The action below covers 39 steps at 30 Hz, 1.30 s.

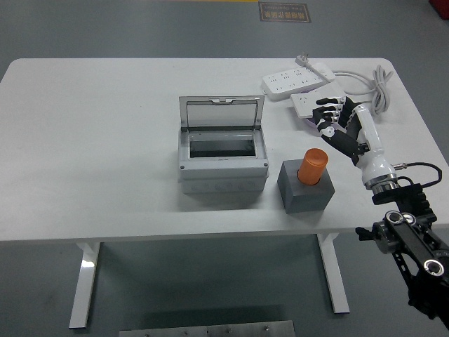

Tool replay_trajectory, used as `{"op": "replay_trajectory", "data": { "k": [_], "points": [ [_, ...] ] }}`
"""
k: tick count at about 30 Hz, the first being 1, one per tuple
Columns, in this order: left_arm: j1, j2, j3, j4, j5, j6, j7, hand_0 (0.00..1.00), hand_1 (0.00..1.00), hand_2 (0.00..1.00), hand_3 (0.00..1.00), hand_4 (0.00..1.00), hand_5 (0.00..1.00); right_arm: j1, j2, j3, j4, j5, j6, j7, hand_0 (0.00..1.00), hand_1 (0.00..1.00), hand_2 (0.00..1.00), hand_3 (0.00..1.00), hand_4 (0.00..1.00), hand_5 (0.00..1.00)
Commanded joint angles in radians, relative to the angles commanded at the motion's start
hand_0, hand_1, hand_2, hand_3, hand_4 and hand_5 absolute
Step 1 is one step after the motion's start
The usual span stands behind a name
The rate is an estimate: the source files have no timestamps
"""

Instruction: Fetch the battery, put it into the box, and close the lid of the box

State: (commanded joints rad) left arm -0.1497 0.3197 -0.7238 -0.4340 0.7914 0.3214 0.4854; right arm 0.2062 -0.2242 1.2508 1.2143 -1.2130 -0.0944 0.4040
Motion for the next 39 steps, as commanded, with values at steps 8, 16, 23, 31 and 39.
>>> {"op": "replay_trajectory", "data": {
  "k": [8,16,23,31,39],
  "points": [
    [-0.003,0.000,-0.002,0.000,0.005,-0.002,0.001,0.630,0.697,0.586,0.584,0.590,0.002,-0.006,-0.011,-0.036,-0.024,-0.013,0.005,-0.007,0.664,0.658,0.619,0.708,0.850,0.221],
    [-0.008,-0.001,-0.006,0.000,0.013,-0.005,0.004,0.630,0.697,0.585,0.583,0.589,0.002,-0.005,-0.018,-0.060,-0.046,-0.031,0.002,-0.004,0.678,0.681,0.650,0.734,0.865,0.229],
    [-0.011,-0.002,-0.014,-0.001,0.029,-0.010,0.009,0.629,0.697,0.584,0.581,0.588,0.002,-0.008,-0.024,-0.086,-0.065,-0.024,-0.007,0.006,0.684,0.709,0.678,0.770,0.874,0.250],
    [-0.013,-0.001,-0.021,-0.001,0.042,-0.015,0.013,0.627,0.697,0.584,0.581,0.587,0.002,-0.004,-0.037,-0.127,-0.083,0.001,-0.027,0.032,0.659,0.697,0.664,0.755,0.890,0.285],
    [-0.016,-0.001,-0.025,-0.001,0.051,-0.019,0.015,0.626,0.697,0.585,0.581,0.586,0.002,0.002,-0.050,-0.160,-0.091,0.013,-0.046,0.048,0.599,0.673,0.653,0.744,0.891,0.286]
  ]
}}
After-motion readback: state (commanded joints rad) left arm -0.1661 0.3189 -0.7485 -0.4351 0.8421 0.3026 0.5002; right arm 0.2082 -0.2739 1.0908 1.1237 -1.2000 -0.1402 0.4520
